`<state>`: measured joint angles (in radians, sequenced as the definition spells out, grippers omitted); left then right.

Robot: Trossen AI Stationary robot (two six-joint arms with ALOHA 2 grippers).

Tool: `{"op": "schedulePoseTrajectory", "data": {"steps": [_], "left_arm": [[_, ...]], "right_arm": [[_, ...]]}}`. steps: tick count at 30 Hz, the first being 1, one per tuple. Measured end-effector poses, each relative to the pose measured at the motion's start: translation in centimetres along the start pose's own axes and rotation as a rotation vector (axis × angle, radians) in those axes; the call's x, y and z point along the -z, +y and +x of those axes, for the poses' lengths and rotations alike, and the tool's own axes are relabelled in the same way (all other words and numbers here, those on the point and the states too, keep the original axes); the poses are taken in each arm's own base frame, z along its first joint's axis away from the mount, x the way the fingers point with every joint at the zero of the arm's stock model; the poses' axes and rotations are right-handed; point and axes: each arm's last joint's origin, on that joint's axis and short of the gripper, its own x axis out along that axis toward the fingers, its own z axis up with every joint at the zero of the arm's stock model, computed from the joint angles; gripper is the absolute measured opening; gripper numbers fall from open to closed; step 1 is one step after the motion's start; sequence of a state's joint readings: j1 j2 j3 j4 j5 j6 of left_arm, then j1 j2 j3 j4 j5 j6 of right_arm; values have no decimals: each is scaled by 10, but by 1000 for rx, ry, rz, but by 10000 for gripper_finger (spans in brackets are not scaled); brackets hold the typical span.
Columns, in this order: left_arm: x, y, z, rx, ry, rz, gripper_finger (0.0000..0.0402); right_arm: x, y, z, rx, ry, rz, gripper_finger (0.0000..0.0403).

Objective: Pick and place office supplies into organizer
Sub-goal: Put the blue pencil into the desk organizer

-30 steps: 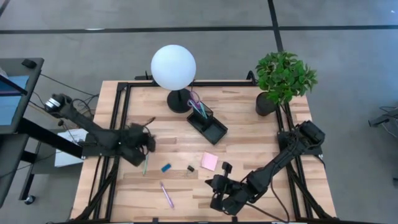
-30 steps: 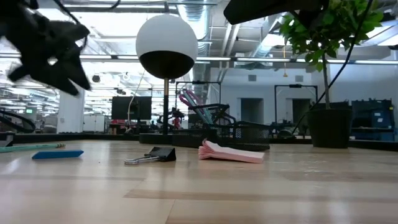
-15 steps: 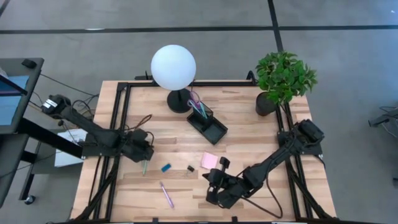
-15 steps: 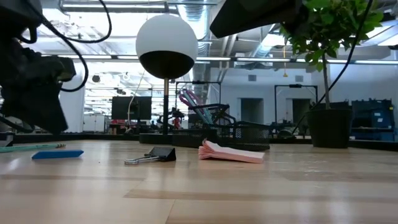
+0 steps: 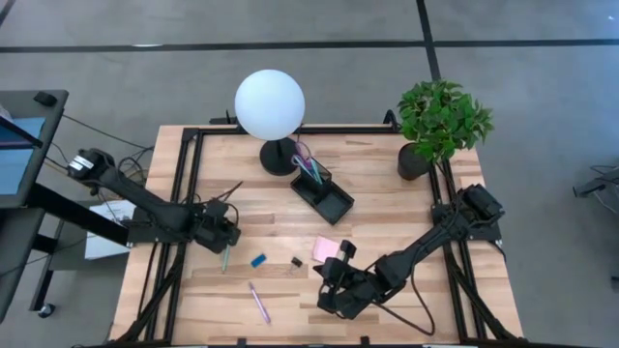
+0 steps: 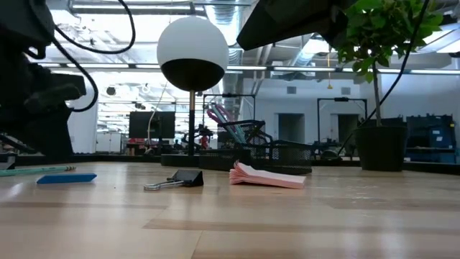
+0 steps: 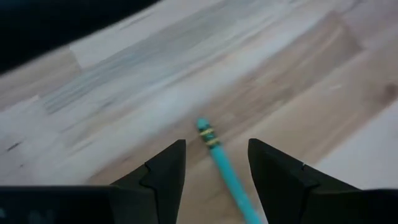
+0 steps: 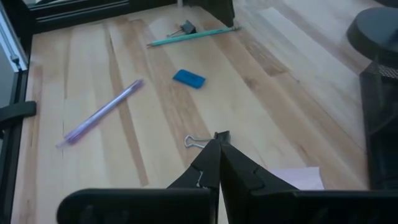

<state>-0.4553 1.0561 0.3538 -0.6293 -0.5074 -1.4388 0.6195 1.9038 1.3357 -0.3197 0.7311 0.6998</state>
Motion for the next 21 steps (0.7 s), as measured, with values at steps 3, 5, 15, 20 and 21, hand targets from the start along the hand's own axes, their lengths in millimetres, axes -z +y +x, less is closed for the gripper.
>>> {"op": "schedulePoseTrajectory", "data": {"steps": [3, 5, 15, 20, 21], "left_arm": [[3, 0, 6, -52, 5, 7, 169], [6, 0, 10, -82, 10, 17, 169], [10, -1, 19, -154, -22, -64, 169], [9, 0, 19, -159, -59, -69, 169], [9, 0, 20, -160, -62, -78, 169]], "right_arm": [[0, 0, 0, -2, 0, -1, 0], [0, 0, 0, -2, 0, -1, 0], [0, 1, 0, -3, -1, 0, 0], [0, 1, 0, -6, -4, 4, 0], [0, 1, 0, -5, -4, 4, 0]]}}
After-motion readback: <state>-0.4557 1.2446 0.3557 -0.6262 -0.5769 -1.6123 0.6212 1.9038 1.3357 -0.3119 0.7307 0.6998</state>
